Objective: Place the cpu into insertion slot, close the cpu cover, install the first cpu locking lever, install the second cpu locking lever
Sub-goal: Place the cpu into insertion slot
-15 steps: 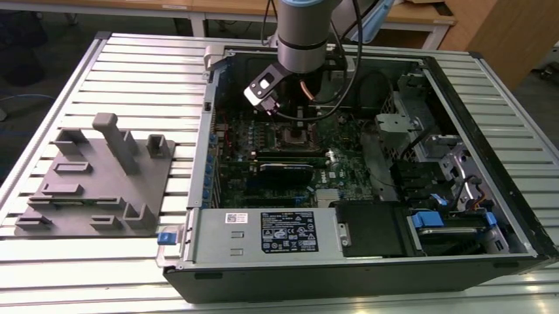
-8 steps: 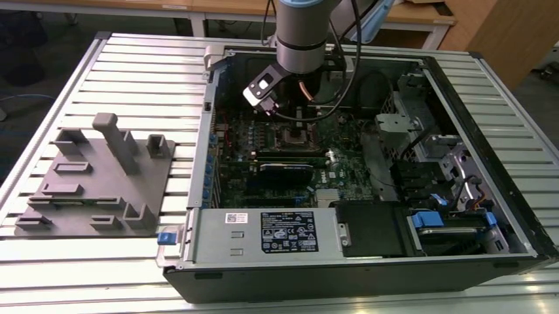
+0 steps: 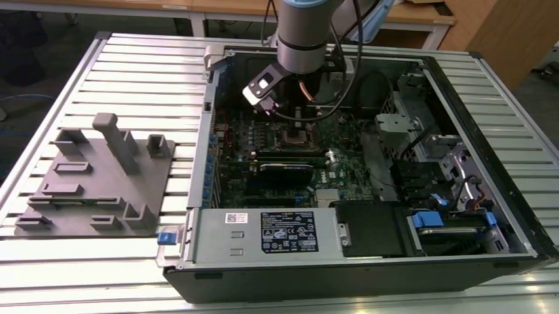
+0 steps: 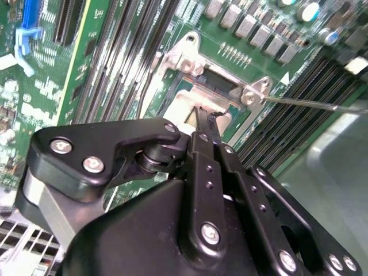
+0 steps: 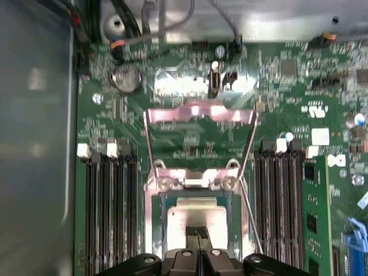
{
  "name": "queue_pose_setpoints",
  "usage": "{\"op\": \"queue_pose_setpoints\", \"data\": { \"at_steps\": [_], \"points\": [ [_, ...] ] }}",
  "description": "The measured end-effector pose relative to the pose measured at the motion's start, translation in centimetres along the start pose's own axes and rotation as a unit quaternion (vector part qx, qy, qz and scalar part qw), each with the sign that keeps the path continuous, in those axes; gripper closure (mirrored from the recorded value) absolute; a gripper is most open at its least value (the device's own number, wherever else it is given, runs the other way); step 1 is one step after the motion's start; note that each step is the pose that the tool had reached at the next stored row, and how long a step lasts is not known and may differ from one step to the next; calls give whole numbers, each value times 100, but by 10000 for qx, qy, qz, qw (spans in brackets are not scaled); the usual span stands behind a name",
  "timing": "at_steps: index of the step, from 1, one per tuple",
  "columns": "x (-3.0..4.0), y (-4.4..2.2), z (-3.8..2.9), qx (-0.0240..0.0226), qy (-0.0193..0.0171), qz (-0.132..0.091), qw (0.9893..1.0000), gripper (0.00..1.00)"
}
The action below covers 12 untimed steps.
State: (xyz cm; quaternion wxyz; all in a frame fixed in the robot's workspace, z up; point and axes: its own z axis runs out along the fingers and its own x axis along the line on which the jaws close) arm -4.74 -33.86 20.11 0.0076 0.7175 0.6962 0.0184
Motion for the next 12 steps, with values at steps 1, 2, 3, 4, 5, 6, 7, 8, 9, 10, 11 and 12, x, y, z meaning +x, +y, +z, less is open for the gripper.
{"op": "queue_pose_setpoints", "data": {
  "at_steps": [1, 2, 3, 4, 5, 6, 7, 8, 9, 10, 11, 12],
  "points": [
    [0, 1, -1, 30, -2, 1, 10000, 90],
    [0, 1, -1, 37, -3, 1, 10000, 90],
    [-1, 1, -1, 38, -3, 1, 10000, 90],
    [0, 1, -1, 39, -3, 1, 10000, 90],
    [0, 1, 0, 39, -2, 1, 10000, 90],
    [0, 7, 1, 39, -1, 0, 10000, 90],
    [1, 18, 2, 39, 0, 0, 10000, 90],
    [1, 28, 1, 39, -1, 1, 10000, 90],
    [1, 31, 2, 38, -1, 0, 10000, 90],
    [0, 31, 1, 39, -2, 1, 10000, 90],
    [1, 33, 1, 39, -2, 1, 10000, 90],
    [1, 34, 2, 39, -2, 1, 10000, 90]
  ]
}}
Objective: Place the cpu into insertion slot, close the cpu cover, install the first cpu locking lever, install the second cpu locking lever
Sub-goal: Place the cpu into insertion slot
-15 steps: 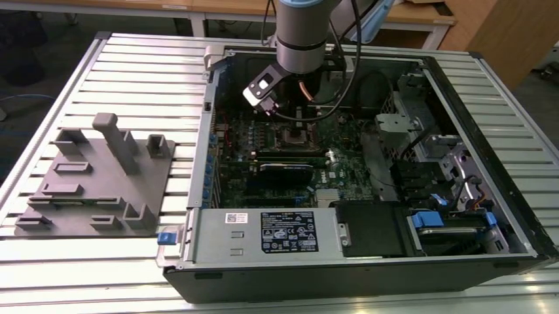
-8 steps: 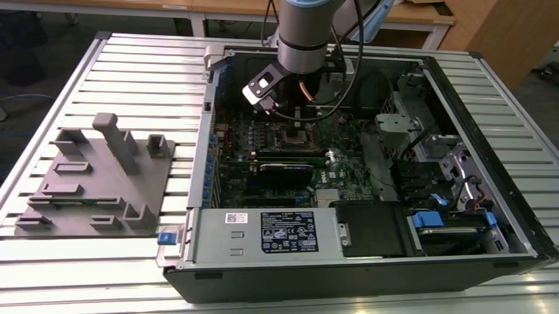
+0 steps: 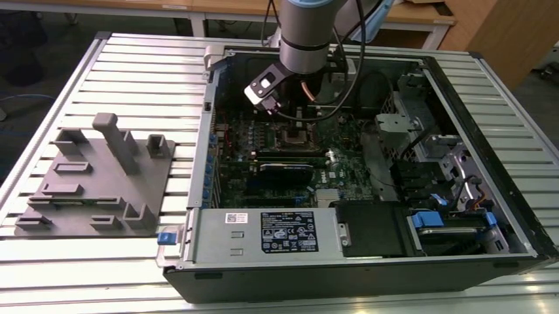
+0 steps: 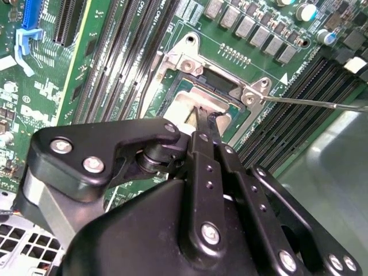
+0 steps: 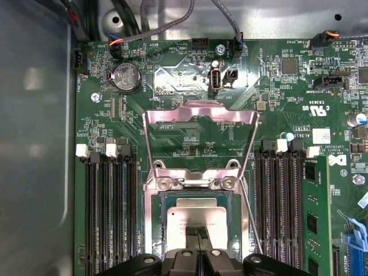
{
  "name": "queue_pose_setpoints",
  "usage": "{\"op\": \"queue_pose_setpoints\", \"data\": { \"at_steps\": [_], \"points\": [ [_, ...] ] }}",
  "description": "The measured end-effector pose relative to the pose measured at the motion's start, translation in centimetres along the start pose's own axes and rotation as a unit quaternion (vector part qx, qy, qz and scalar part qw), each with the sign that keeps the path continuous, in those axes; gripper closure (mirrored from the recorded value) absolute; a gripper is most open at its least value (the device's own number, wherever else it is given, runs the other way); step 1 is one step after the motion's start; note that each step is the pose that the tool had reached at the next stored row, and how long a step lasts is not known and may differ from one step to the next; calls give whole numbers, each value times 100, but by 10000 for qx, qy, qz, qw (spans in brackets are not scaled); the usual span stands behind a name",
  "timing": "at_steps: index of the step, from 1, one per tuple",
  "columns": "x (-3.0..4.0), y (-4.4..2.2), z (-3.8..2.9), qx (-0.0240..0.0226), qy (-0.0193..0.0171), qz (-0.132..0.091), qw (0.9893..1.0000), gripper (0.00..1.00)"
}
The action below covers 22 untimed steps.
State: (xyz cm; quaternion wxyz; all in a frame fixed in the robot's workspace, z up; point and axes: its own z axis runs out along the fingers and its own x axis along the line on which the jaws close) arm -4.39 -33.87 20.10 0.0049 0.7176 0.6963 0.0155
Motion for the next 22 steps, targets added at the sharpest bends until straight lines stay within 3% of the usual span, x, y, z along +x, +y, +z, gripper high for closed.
{"op": "queue_pose_setpoints", "data": {
  "at_steps": [22],
  "points": [
    [-1, -1, 38, 0, -1, 0, 10000, 90]
  ]
}}
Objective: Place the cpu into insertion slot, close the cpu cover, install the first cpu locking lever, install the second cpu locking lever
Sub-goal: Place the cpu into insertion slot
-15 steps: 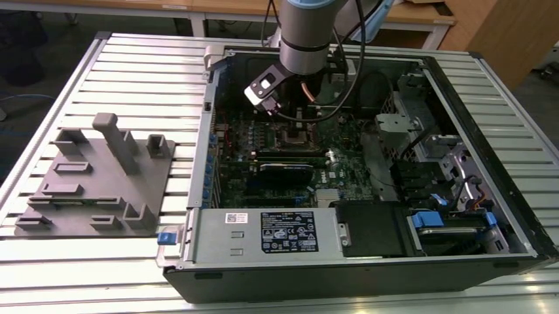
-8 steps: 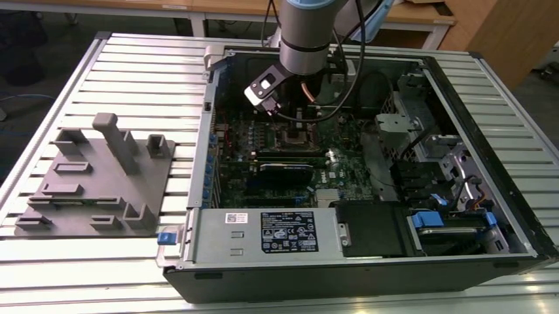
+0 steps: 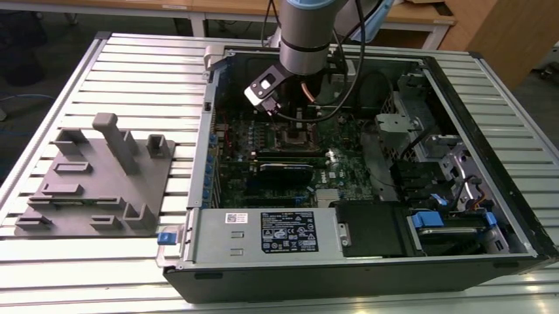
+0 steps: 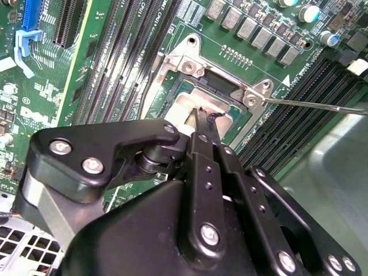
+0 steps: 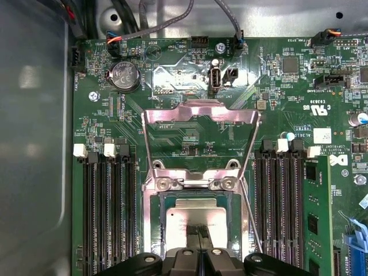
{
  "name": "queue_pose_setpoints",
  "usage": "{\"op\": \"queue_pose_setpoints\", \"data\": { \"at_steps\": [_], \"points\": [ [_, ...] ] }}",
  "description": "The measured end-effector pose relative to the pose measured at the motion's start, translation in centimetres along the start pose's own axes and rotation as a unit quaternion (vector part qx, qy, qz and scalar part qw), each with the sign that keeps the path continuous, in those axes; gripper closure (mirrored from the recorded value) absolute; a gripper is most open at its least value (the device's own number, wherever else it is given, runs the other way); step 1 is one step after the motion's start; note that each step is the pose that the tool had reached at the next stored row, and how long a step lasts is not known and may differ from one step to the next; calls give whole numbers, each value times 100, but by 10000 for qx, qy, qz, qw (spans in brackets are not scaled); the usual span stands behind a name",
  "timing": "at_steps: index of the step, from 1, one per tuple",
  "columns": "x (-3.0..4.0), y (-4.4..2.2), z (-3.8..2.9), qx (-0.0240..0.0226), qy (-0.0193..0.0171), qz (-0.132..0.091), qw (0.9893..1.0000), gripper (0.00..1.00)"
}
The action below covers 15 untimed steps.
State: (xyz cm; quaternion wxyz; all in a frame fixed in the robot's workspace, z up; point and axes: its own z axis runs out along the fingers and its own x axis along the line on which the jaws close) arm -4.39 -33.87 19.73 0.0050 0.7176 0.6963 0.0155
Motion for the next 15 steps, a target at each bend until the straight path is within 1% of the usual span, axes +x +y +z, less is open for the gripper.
{"op": "queue_pose_setpoints", "data": {
  "at_steps": [3, 4, 11, 12, 15],
  "points": [
    [6, 4, -29, -8, 14, 1, 10000, 90],
    [3, 3, -54, -2, 3, 1, 10000, 90],
    [4, 6, -182, 0, 1, 0, 10000, 90],
    [4, 6, -194, 0, 1, 0, 10000, 90],
    [4, 7, -197, 0, 2, 0, 10000, 90]
  ]
}}
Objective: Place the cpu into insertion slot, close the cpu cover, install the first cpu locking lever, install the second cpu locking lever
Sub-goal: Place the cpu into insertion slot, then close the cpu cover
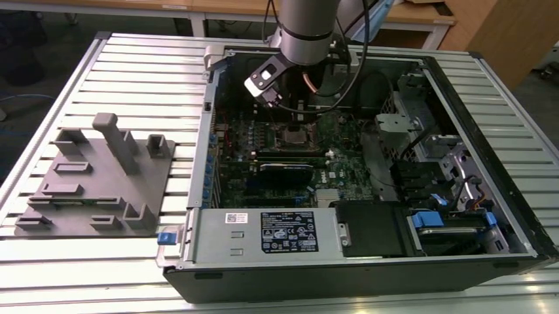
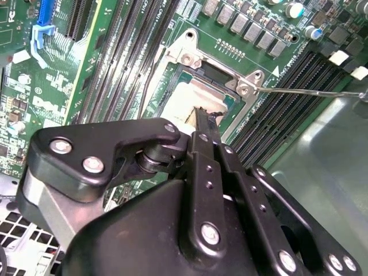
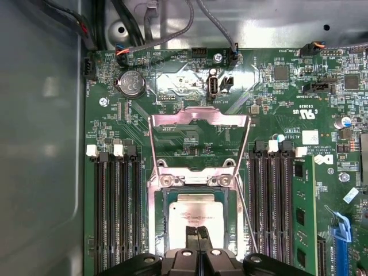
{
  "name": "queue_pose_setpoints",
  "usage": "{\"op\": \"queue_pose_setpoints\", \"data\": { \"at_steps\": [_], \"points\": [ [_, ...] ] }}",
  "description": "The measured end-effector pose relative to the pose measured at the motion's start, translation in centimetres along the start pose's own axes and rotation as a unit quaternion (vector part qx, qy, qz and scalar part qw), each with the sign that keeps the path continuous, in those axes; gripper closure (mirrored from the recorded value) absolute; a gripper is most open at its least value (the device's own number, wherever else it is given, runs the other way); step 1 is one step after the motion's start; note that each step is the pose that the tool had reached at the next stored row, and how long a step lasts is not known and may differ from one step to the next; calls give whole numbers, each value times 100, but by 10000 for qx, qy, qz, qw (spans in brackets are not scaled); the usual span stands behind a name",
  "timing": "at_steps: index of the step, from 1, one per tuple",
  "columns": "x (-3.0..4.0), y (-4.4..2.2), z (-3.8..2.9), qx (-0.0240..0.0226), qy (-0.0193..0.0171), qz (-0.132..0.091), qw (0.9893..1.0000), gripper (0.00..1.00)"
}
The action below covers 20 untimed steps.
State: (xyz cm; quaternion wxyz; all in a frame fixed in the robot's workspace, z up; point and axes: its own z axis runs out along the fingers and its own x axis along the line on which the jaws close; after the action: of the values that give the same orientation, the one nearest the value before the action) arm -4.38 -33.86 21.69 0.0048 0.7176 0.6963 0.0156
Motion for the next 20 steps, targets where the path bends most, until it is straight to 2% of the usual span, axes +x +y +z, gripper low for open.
{"op": "queue_pose_setpoints", "data": {
  "at_steps": [8, 20],
  "points": [
    [0, 0, -23, 1, 2, 0, 10000, 90],
    [1, 15, -23, 0, 2, 0, 10000, 90]
  ]
}}
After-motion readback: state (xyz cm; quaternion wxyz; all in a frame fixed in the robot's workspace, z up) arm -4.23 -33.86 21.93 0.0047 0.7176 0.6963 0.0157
